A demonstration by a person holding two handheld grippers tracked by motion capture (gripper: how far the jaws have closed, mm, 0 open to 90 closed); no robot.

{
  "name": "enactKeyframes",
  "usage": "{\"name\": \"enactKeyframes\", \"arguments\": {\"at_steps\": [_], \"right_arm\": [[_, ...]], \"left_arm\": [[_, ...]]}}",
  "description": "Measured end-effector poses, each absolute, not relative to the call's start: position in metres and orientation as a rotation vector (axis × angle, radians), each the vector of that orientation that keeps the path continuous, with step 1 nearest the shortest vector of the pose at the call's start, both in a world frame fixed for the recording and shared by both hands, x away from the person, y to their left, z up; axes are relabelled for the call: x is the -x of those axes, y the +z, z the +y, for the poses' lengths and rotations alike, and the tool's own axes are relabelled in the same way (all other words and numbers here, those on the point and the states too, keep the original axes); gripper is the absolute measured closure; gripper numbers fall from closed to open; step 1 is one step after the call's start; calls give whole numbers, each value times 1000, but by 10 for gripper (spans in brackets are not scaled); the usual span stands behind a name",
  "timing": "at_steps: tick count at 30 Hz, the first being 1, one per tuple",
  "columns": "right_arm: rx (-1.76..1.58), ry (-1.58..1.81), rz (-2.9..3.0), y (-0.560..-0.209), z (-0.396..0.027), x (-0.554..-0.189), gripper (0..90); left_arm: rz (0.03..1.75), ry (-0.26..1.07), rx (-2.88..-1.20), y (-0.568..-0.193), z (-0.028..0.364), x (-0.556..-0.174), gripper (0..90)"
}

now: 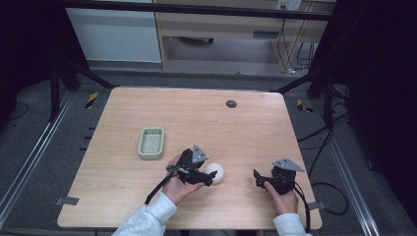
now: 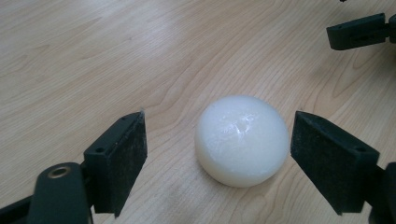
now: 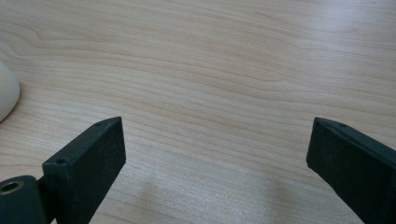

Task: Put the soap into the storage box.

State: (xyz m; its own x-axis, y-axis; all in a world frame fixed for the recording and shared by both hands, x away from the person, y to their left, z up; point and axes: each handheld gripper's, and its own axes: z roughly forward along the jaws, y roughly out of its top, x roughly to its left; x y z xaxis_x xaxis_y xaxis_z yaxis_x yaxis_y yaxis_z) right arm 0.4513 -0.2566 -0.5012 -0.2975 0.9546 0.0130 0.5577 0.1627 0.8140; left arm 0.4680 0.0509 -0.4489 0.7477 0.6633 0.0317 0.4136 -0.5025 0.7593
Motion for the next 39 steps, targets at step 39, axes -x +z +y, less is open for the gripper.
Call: {"name": "enactKeyframes", "arguments": {"at_steps": [39], "right_arm": [[-1425, 1014, 1937, -502, -255, -452, 50]], "left_arm": [[801, 379, -2260, -476, 25, -474, 140]]}}
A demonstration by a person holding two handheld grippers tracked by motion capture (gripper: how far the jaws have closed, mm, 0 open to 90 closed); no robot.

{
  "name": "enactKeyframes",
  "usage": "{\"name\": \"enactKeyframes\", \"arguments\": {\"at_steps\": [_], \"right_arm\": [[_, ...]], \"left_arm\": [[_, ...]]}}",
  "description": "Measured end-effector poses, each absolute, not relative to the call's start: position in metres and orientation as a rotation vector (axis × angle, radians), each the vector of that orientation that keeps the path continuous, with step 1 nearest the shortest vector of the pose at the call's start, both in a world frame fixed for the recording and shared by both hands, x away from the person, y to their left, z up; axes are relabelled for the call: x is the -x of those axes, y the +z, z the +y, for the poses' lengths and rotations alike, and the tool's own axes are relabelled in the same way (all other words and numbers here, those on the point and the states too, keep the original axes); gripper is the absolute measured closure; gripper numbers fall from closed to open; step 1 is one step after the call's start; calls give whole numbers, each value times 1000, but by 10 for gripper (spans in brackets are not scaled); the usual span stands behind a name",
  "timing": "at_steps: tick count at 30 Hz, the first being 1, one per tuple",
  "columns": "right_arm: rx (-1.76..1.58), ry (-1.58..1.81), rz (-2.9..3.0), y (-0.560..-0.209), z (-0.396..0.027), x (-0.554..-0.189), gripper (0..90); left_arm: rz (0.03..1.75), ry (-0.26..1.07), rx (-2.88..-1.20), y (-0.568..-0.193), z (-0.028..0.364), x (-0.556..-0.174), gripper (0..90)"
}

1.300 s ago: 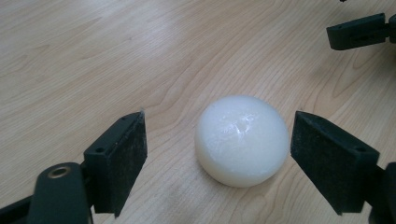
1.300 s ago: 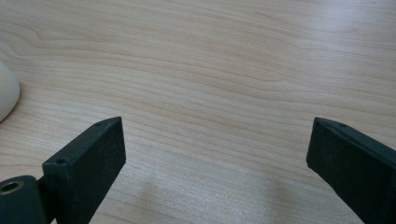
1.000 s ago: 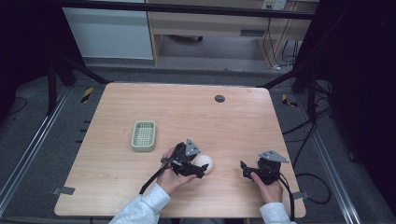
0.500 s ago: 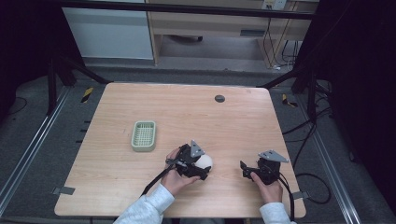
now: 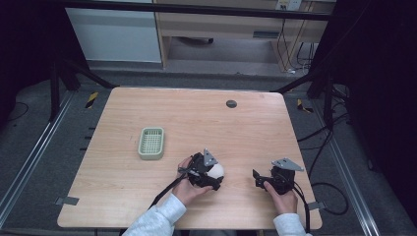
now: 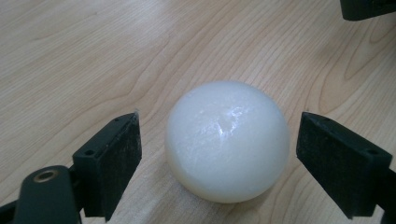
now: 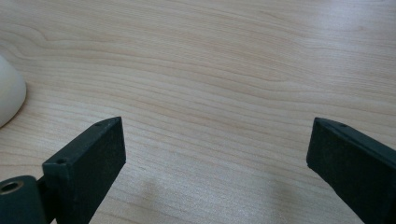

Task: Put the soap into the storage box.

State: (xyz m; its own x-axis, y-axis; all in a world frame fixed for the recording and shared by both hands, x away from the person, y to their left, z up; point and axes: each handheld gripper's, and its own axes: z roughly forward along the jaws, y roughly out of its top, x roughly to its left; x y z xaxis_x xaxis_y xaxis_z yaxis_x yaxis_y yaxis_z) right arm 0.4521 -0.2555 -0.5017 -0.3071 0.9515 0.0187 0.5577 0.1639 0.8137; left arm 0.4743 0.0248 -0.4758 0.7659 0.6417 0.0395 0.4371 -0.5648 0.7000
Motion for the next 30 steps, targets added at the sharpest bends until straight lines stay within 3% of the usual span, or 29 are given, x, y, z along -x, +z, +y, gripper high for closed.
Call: {"name": "enactKeyframes", "arguments": {"at_steps": [30], "right_arm": [[-1428, 1020, 1946, -502, -254, -453, 50]], "left_arm": [[811, 357, -2298, -490, 14, -479, 217]]}}
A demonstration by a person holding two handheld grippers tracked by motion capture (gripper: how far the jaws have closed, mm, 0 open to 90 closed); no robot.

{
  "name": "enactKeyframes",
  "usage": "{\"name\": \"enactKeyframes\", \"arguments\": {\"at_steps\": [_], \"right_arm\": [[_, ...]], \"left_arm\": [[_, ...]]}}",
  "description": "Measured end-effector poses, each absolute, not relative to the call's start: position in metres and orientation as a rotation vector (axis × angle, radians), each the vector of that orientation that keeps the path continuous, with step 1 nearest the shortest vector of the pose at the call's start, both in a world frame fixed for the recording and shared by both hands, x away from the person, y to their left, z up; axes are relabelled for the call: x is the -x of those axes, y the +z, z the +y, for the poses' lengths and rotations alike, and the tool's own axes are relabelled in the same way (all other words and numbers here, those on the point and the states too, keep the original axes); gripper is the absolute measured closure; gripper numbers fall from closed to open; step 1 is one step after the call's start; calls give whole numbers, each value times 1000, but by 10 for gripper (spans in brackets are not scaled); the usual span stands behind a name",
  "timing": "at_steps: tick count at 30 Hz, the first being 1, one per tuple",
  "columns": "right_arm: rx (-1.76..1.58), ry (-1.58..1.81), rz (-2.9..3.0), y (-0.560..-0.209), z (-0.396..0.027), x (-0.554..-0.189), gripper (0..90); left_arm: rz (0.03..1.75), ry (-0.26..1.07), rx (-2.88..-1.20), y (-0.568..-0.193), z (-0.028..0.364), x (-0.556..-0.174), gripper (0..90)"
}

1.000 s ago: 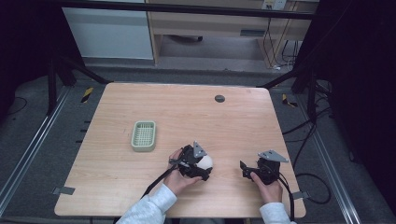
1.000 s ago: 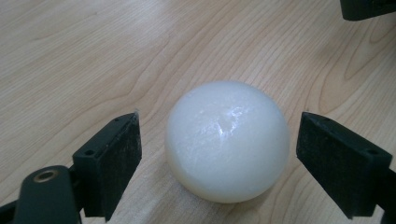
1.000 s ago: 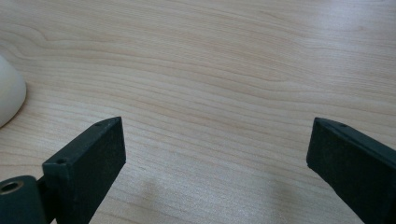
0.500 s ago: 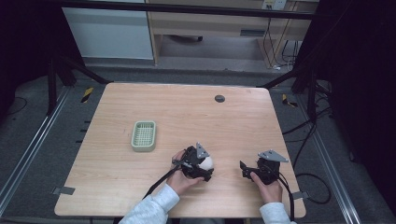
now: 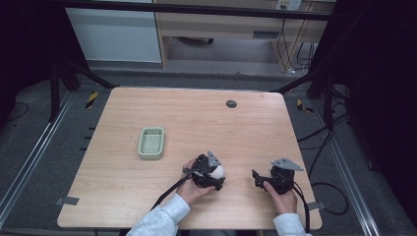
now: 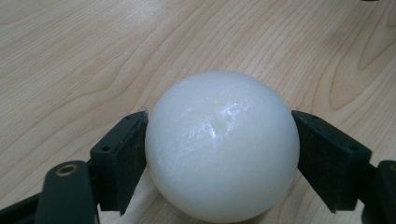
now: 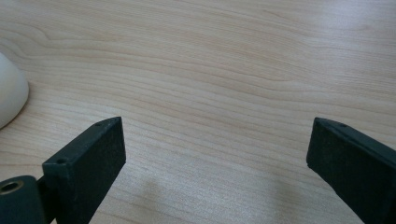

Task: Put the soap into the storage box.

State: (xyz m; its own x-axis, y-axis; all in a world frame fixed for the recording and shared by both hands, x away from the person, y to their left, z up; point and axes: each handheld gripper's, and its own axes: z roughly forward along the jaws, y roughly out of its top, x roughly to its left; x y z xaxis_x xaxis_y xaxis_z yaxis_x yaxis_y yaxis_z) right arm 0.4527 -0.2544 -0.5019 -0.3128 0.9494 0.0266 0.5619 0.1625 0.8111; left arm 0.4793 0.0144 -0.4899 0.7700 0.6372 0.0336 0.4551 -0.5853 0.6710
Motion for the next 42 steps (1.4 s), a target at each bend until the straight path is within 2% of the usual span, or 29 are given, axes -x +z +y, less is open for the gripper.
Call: {"name": "enactKeyframes", "arguments": {"at_steps": [42], "right_arm": [[-1422, 1015, 1952, -502, -255, -453, 49]], "left_arm": [[806, 349, -2297, -482, 18, -477, 236]]}}
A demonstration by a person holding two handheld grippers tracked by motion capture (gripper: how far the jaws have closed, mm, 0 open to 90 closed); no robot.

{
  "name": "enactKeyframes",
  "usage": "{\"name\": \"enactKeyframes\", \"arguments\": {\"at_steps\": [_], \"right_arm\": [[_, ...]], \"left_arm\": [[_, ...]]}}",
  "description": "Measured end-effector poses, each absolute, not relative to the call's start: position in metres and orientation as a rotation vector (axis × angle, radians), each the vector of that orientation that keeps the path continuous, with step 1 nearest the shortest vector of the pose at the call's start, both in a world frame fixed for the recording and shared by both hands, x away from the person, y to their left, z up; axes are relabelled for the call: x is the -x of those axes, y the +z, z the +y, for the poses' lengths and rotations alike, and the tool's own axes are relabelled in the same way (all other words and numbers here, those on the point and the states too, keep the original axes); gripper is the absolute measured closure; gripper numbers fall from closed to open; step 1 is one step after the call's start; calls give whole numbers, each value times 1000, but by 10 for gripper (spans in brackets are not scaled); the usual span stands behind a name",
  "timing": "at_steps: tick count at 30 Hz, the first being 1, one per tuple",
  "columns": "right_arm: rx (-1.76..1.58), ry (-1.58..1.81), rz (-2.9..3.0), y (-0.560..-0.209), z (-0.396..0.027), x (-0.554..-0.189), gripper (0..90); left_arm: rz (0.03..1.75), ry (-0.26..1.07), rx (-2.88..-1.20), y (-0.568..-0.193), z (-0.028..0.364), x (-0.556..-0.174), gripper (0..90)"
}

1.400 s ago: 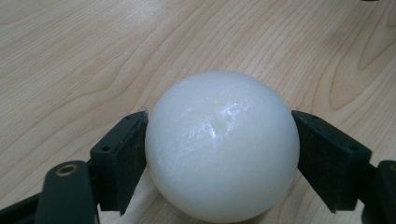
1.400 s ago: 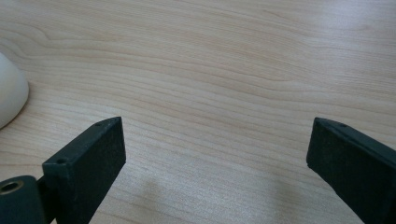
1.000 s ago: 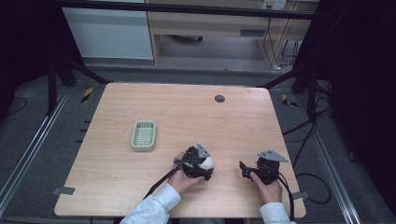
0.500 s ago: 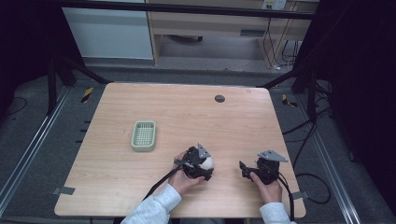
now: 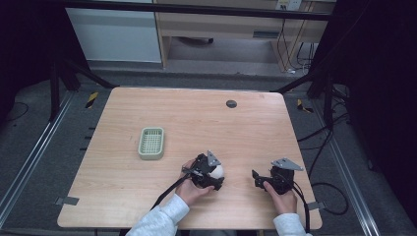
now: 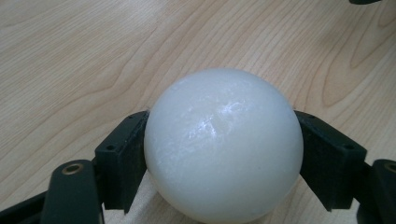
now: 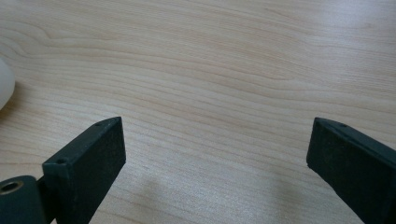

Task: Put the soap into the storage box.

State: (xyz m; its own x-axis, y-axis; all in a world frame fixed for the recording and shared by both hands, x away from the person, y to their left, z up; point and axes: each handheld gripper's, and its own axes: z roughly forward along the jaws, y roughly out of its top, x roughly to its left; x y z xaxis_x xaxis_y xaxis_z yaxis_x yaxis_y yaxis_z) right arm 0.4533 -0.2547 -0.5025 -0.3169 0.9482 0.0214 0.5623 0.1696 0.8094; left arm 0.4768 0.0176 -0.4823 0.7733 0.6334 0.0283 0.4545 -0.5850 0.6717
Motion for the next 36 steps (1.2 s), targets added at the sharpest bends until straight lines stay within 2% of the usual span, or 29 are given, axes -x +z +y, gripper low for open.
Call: {"name": "enactKeyframes", "arguments": {"at_steps": [36], "right_arm": [[-1430, 1013, 1953, -503, -254, -453, 49]], "left_arm": [[783, 389, -2275, -448, 60, -468, 235]]}}
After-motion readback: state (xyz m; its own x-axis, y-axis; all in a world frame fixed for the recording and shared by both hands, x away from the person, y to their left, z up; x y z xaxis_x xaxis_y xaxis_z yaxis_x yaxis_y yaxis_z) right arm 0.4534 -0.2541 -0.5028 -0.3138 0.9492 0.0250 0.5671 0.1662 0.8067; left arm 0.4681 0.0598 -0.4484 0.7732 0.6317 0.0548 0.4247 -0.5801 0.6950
